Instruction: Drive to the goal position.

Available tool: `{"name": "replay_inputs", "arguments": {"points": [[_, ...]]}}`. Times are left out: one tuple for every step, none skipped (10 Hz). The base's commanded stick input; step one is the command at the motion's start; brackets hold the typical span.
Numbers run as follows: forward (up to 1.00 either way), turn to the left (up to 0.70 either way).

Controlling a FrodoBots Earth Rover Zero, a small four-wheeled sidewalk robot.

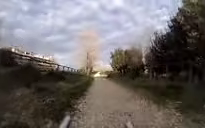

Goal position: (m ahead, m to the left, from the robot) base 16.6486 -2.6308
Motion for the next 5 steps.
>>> {"name": "replay_inputs", "arguments": {"points": [[0.70,0.00],[0.70,0.00],[0.70,0.00],[0.70,0.00],[0.70,0.00]]}}
